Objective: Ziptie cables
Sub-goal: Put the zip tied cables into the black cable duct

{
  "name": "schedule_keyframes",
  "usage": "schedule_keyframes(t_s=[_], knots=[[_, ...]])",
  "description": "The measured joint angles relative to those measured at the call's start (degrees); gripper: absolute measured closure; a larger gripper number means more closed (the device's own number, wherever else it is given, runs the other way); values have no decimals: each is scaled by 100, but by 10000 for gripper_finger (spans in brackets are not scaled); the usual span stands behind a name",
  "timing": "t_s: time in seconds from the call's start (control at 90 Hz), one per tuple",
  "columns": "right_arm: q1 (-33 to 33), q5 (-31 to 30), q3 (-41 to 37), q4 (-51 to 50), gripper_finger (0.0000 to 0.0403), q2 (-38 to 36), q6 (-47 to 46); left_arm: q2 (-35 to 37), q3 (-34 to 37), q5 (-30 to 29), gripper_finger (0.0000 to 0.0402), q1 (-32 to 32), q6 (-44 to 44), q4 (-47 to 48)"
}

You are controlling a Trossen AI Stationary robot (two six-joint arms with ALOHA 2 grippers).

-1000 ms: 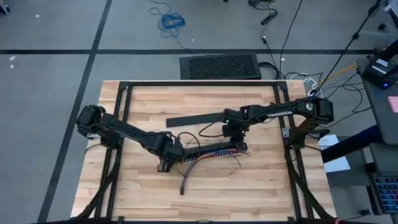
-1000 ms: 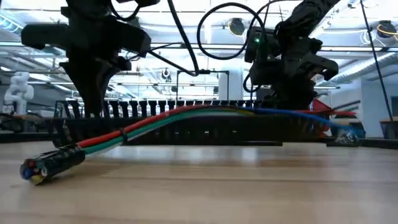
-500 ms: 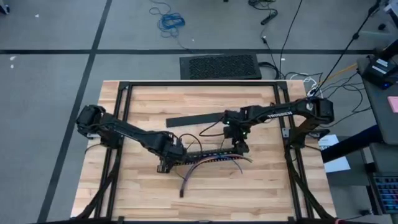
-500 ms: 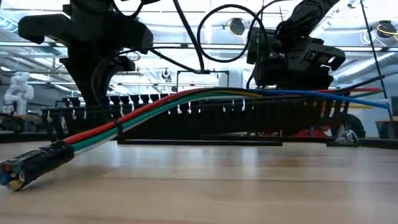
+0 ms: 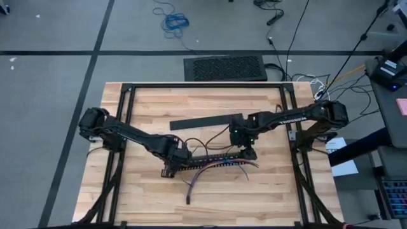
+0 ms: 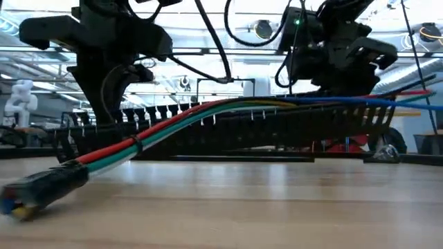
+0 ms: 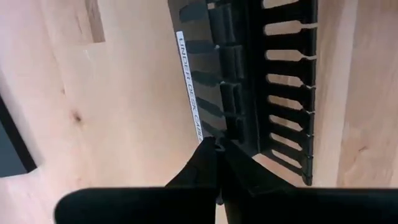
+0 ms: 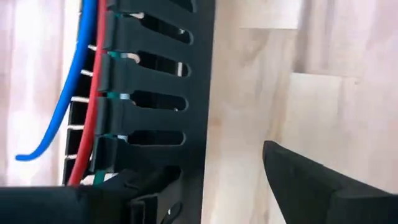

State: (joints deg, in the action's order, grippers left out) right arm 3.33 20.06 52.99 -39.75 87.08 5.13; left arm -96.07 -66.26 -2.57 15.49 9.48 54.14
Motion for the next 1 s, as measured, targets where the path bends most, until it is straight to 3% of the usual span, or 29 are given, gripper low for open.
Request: schedule_keyframes(t_s=[0.267,0.5,0.6,0.744,0.878,1.0], knots=[[-197,456,23,-172,170,-90,-35,-558,-29,20,399,-13,-302,-304],[-351,126,31,-260,170,-415,-195,-669,-33,9,399,-18,-341,-180],[-469,-676,24,-296,170,-657,-360,-556,10,-581,399,-17,-129,12],[-753,-2485,20,-375,170,-1079,-908,-161,15,-1514,394,-137,189,137],[-1122,-3964,11,-324,170,-1435,-1598,205,5,-1609,354,-164,414,-155],[-1491,-4771,9,-154,170,-1603,-1840,427,-4,-1554,308,-170,550,-298]])
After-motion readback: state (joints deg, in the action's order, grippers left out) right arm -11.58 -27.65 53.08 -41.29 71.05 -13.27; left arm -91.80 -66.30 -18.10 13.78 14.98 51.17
